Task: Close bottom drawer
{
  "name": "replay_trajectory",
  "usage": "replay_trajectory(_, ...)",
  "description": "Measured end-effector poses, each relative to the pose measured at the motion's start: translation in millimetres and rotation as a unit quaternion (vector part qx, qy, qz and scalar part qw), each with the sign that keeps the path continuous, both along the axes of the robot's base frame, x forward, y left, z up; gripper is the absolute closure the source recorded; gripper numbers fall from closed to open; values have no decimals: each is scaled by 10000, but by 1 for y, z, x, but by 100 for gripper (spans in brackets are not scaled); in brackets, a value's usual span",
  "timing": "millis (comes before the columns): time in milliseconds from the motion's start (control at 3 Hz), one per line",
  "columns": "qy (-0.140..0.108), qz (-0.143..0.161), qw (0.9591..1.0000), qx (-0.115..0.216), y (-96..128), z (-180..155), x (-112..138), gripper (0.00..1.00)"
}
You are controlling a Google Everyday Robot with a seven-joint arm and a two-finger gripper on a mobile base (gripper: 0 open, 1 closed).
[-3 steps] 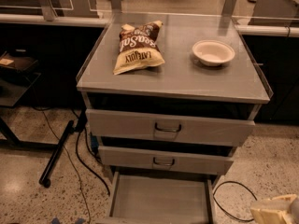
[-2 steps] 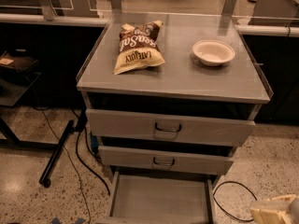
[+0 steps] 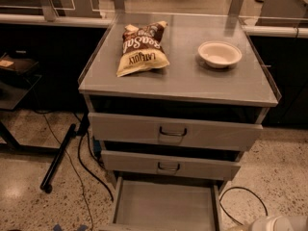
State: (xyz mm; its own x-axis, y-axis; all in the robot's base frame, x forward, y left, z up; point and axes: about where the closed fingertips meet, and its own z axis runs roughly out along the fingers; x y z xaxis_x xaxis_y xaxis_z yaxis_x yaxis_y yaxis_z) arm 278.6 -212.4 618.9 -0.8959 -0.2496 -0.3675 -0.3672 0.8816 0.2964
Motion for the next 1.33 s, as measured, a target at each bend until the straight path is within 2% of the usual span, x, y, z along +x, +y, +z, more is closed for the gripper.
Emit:
replay_trajectory(333, -129, -220, 9997, -3, -4, 9, 8, 100)
replay_trajectory(667, -115, -176, 9998, -6, -3, 9, 7, 100)
replay_trajectory(1000, 59, -260, 9996, -38, 1, -9, 5, 100)
replay_trajectory(1333, 540, -312, 9980, -117, 14, -73, -4, 100)
